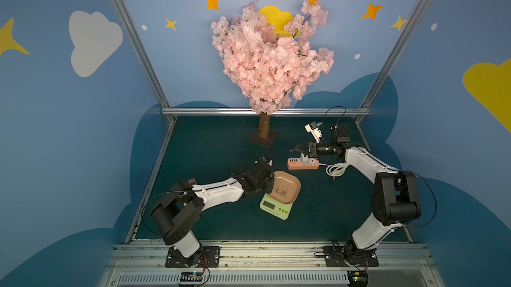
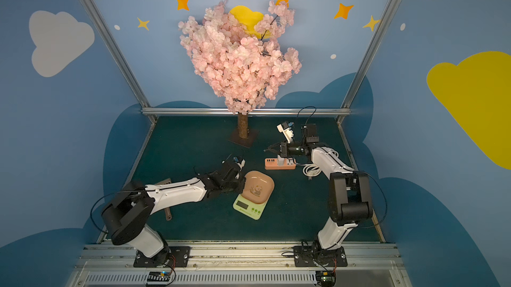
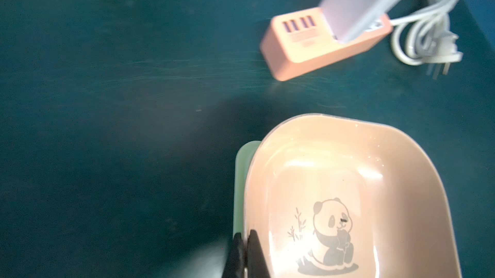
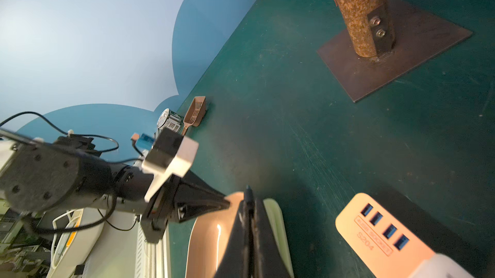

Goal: Charge the electronic scale
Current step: Move the electronic scale to the center of the board, then pick up the electronic scale at the center of the board.

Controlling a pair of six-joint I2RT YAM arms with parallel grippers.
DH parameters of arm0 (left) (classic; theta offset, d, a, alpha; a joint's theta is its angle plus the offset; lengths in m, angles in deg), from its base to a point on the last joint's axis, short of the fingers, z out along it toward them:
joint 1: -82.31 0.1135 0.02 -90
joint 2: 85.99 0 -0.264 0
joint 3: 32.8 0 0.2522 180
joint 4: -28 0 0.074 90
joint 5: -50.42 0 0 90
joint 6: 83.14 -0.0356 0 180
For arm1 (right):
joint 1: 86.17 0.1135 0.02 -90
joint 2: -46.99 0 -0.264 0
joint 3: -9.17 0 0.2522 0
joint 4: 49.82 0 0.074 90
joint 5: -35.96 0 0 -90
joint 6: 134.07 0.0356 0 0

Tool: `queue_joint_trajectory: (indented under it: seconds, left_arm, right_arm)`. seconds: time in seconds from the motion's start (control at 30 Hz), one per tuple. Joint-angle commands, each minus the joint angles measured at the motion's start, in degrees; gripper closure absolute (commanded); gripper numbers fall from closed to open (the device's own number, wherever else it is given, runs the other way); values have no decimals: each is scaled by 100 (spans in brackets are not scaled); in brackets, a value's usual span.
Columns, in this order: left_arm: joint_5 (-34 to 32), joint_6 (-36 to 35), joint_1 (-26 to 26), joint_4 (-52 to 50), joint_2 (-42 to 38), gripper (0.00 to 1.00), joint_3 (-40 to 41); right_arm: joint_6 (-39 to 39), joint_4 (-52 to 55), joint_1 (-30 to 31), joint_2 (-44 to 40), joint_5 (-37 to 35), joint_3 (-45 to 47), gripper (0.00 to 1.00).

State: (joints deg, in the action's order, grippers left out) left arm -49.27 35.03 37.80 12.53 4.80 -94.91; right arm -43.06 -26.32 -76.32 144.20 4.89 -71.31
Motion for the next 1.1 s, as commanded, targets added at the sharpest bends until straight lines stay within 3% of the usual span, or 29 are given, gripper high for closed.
queue_joint_trajectory:
  seconds: [0.0,0.27,0.4,0.5,0.73,0.9,1.07]
  left_arm:
    - [-621,343,444,-566,-316,96,416]
    - [-558,576,1282,-761,-673,88,635]
    - [-225,466,1486,-640,-694,67,601]
    - [146,359,1699,-593,-635,62,553]
    - [546,190,1907,-644,-501,68,393]
    - [653,201,1910,-545,-431,83,389]
    - [672,229,1907,-505,-343,86,363]
  right_arm:
    - [330,-201,124,94,-93,11,100]
    - [1441,-815,307,237,-238,226,100]
    - [2023,-1253,368,280,-269,405,100]
    - [2221,-1268,404,356,-355,415,100]
    - [2359,-1353,513,466,-379,473,100]
    - [2496,-1369,567,490,-426,495,100]
    - [2629,-1305,567,518,-441,488,100]
